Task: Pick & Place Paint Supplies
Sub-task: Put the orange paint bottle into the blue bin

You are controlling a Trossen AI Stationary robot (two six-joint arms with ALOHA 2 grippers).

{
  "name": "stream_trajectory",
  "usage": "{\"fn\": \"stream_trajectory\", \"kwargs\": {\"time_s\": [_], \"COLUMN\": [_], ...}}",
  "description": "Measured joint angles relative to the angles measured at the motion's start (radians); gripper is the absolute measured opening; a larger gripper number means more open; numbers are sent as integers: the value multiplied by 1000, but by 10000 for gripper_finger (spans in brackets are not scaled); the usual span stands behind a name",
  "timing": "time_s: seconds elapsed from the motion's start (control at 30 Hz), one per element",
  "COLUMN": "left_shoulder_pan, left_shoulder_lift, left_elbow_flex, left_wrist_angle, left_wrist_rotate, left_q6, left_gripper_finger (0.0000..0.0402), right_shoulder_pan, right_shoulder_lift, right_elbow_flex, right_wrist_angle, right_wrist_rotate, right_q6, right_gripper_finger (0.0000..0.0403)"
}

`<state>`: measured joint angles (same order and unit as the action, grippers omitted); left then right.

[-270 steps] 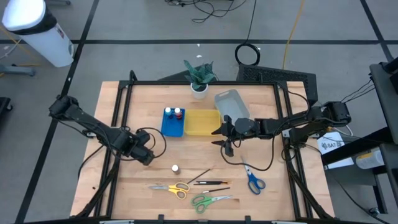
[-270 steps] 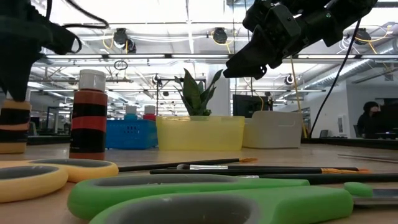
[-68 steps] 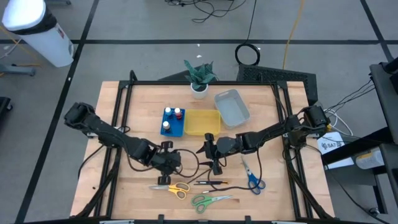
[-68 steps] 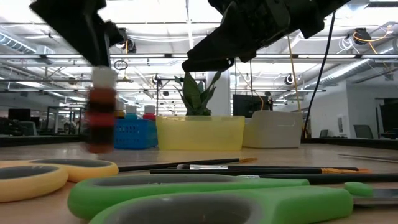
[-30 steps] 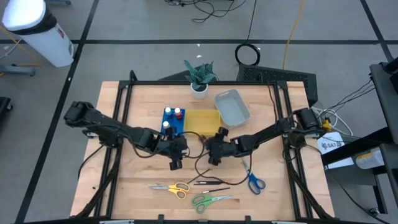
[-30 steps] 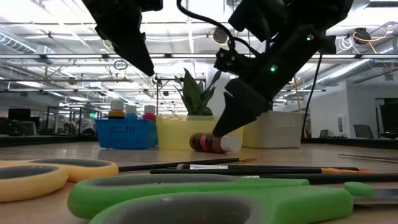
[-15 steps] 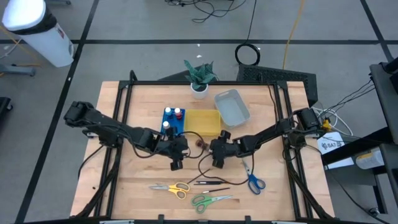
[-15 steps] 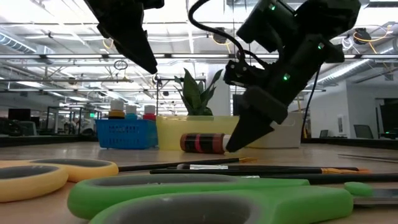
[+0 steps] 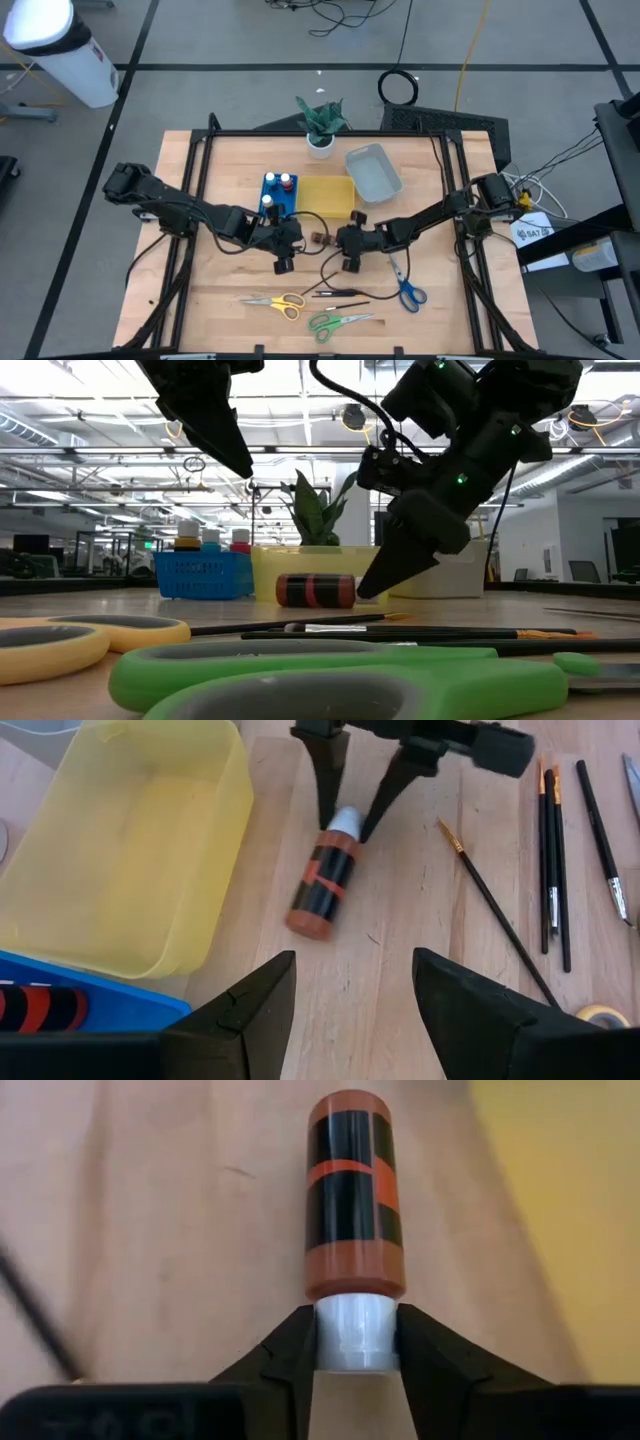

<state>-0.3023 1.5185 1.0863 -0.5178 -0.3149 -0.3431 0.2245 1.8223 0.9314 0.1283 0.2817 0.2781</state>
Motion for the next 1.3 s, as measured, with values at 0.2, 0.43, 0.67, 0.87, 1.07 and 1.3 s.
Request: {"fn": "stream_trajectory", "kwargs": {"time_s": [0.2, 0.43, 0.67, 0.87, 1.07, 1.3], "left_shoulder_pan": [0, 27, 76, 104, 113, 108], "left_shoulder_lift": [3, 103, 240, 302, 338, 338], "left_elbow_flex": [0, 0, 0, -1, 0, 0], "left_wrist_angle": [52, 226, 371, 481, 521, 483], "left_wrist_rotate": [40, 107, 210, 274, 288, 297], "left_q6": [-5, 28, 113, 139, 132, 131], "left_gripper_finger": [214, 221, 272, 297, 272, 131], "right_shoulder_pan": [6, 36, 71, 72, 72, 72], "right_shoulder_lift": [-91, -226, -259, -240, -240, -260], "right_elbow_flex": [-1, 7, 8, 8, 8, 8], "right_wrist_angle": [-68, -174, -222, -200, -167, -192], "right_wrist_rotate": [-120, -124, -121, -118, -101, -109], "right_q6": [21, 24, 24, 23, -5, -29], "right_gripper_finger": [105, 106, 107, 107, 109, 125]}}
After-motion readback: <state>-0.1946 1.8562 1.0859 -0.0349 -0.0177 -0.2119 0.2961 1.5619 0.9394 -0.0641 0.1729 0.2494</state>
